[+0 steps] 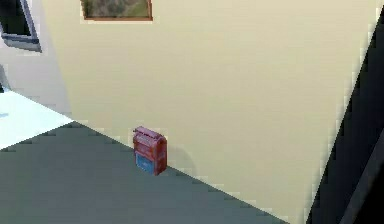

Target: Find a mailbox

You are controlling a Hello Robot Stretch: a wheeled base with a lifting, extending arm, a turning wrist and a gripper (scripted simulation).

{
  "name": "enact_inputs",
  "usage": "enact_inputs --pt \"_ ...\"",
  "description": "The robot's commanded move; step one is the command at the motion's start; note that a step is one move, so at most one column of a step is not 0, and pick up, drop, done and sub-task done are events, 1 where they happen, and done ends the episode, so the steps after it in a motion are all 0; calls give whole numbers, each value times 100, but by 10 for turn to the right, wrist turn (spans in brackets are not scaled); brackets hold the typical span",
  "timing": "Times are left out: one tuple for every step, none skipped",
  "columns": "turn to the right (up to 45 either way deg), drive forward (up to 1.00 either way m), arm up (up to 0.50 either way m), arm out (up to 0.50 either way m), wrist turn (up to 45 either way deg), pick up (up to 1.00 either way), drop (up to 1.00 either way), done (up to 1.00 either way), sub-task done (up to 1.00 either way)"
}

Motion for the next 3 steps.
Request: enact_inputs --pt "0 15 0 0 0 0 0 0 0" --pt "-210 0 0 0 0 0 0 0 0" --pt "0 35 0 0 0 0 0 0 0"
